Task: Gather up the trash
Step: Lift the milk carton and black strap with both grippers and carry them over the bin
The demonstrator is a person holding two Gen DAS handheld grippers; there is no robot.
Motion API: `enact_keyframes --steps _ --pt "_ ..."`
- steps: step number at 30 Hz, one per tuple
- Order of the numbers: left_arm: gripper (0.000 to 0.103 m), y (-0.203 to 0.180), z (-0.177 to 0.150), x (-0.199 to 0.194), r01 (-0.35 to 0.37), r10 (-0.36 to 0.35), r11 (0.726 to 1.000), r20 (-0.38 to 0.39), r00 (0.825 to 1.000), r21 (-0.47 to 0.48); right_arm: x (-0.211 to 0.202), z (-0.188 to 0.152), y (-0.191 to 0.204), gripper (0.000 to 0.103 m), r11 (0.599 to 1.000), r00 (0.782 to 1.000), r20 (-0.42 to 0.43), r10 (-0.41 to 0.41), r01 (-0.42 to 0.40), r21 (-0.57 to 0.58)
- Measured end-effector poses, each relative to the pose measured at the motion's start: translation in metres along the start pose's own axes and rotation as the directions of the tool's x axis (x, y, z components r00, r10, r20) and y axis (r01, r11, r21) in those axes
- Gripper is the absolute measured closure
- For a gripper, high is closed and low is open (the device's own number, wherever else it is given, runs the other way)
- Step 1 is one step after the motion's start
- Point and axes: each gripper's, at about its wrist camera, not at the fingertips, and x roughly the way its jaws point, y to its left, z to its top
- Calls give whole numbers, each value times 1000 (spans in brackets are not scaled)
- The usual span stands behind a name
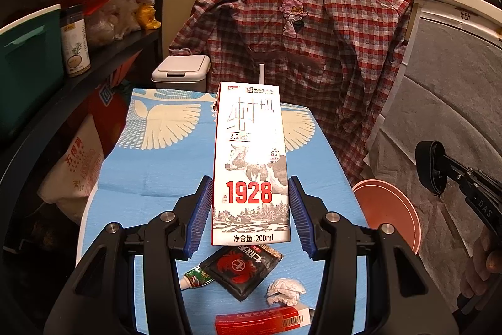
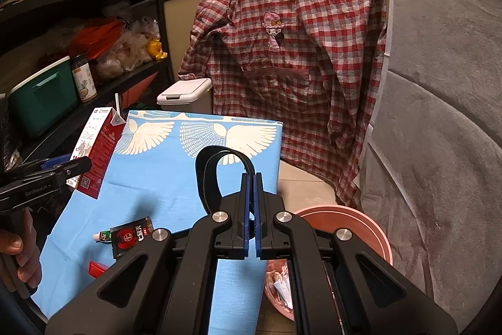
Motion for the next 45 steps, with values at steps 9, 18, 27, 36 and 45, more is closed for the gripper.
enact_keyframes --steps 9,18,27,36,45 --pt "55 -20 3 6 26 -26 1000 2 1000 10 -3 -2 -16 100 1000 1000 2 -28 27 15" --pt "55 -44 2 14 60 -60 998 -1 998 32 -7 -5 -45 100 997 998 3 -66 66 50" --pt "55 -80 -2 20 116 -116 991 -6 993 67 -6 -12 -69 100 991 993 -26 -114 115 74" --pt "55 -126 -9 38 189 -185 977 -46 982 99 -2 -21 -93 100 983 985 -77 -152 159 93" --pt "55 -169 -18 59 255 -244 958 -100 965 128 6 -29 -114 100 976 979 -117 -169 183 119"
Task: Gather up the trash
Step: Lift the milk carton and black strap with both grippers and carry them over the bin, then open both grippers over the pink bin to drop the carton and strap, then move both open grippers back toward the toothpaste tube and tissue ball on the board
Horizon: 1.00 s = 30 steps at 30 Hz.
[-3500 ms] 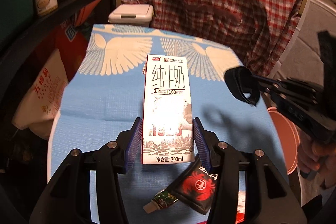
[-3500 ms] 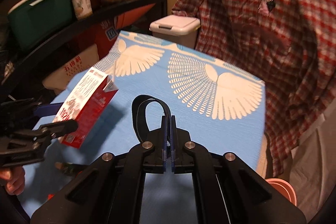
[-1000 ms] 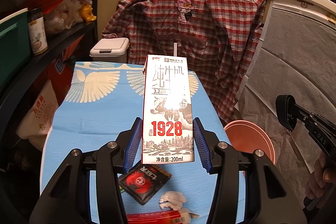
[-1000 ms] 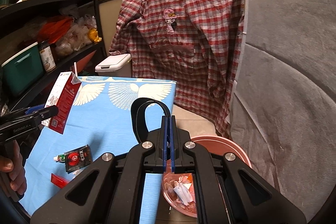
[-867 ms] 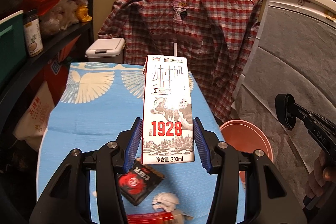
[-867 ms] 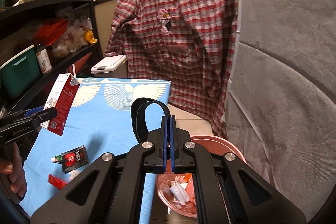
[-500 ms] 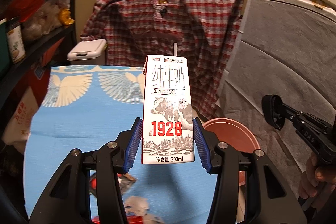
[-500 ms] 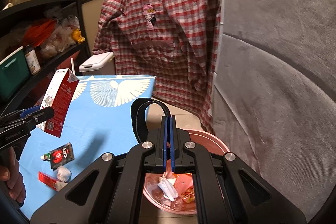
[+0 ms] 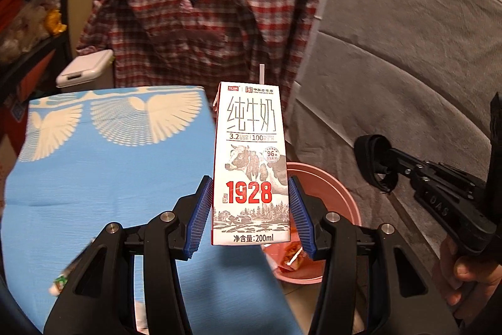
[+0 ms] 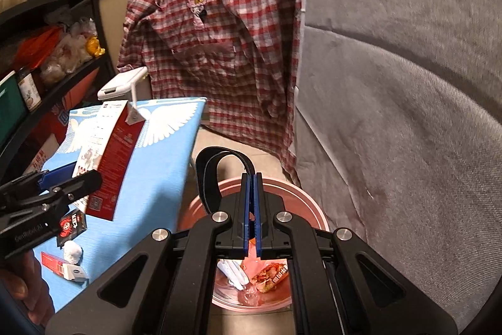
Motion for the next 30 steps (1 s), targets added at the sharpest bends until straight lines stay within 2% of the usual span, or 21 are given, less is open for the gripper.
enact_keyframes --steps 7,11,15,18,30 --pt "55 -26 -4 24 21 -20 999 -40 999 35 17 -1 -15 100 999 999 -47 -16 18 37" --pt "54 -35 -5 36 22 -19 999 -59 998 49 25 0 -18 95 999 998 -63 -27 29 40" --pt "52 -40 -5 43 35 -31 998 -76 997 52 30 0 -22 89 998 997 -72 -32 35 51" --pt "50 -40 -4 44 43 -39 998 -76 996 52 30 1 -24 73 998 997 -73 -32 36 56" --pt "50 -20 0 23 36 -34 998 -48 998 43 21 2 -11 72 999 999 -48 -20 22 35"
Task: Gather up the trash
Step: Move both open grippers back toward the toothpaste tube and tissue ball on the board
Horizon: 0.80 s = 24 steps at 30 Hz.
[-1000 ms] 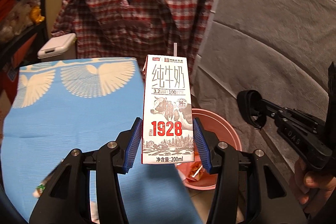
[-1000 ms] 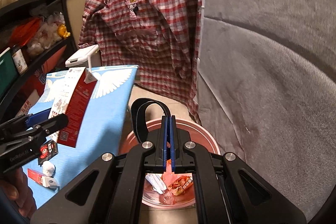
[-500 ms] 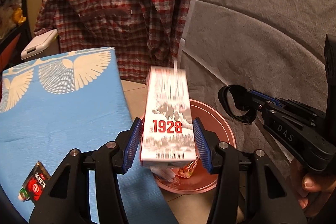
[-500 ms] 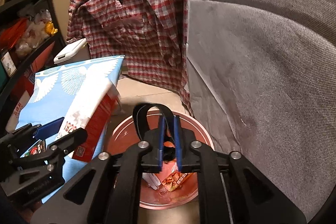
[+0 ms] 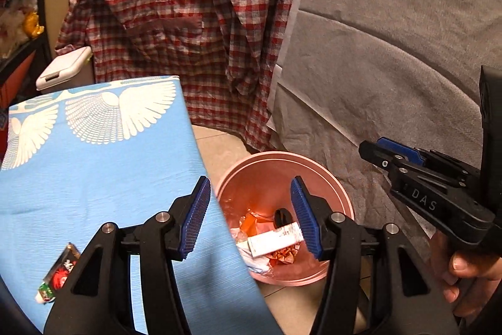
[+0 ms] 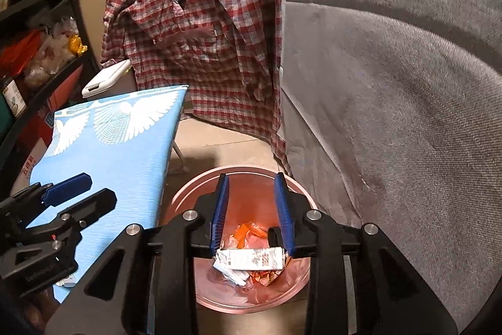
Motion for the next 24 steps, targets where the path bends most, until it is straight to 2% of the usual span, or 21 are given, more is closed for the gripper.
enact_keyframes --steps 8,15,19,24 --pt "57 32 0 -44 -28 29 999 62 998 -18 -33 1 30 72 998 995 82 53 -50 -42" --pt "63 77 -4 -99 -68 76 996 131 988 -61 -58 -3 68 72 991 985 129 116 -105 -87" --pt "66 112 -13 -130 -104 118 990 156 981 -91 -67 -11 88 73 984 978 129 164 -152 -97" --pt "70 151 -29 -157 -153 171 981 158 973 -122 -75 -28 121 80 968 965 114 235 -222 -118"
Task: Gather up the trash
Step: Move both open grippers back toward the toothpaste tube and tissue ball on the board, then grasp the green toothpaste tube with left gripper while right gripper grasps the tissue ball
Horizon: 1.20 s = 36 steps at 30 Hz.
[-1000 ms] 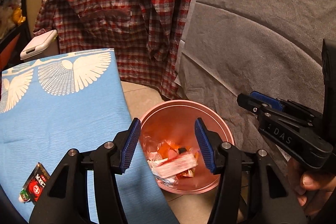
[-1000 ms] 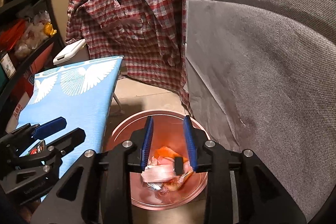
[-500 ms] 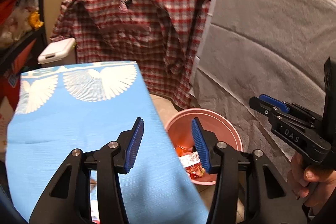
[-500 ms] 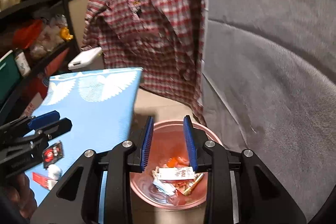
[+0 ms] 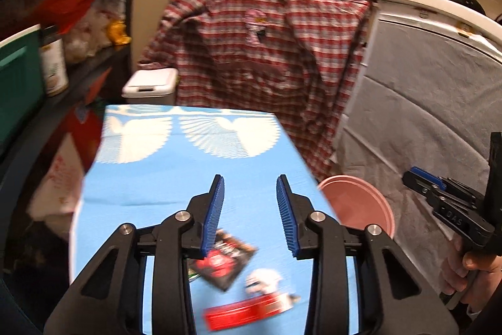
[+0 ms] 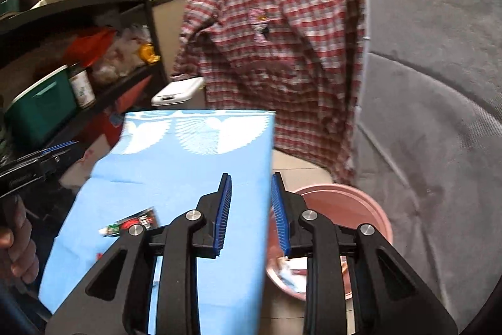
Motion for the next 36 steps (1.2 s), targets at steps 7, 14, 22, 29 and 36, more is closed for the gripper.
enact_keyframes --steps 7,14,22,29,36 --pt "73 52 -21 -13 -69 69 997 -8 998 -17 4 -25 53 86 996 996 -13 87 -87 -35" --pt "75 82 -48 -2 -91 91 996 -57 994 7 28 -52 96 86 983 987 -75 140 -148 -112" --pt "75 92 -77 18 -37 44 998 -130 991 58 63 -67 115 86 975 972 -171 160 -183 -128" --pt "75 91 -95 38 16 2 996 -198 980 90 89 -77 122 79 971 953 -252 170 -206 -121" --pt "66 81 -96 66 64 -29 991 -278 960 116 116 -88 129 72 969 927 -342 153 -209 -132"
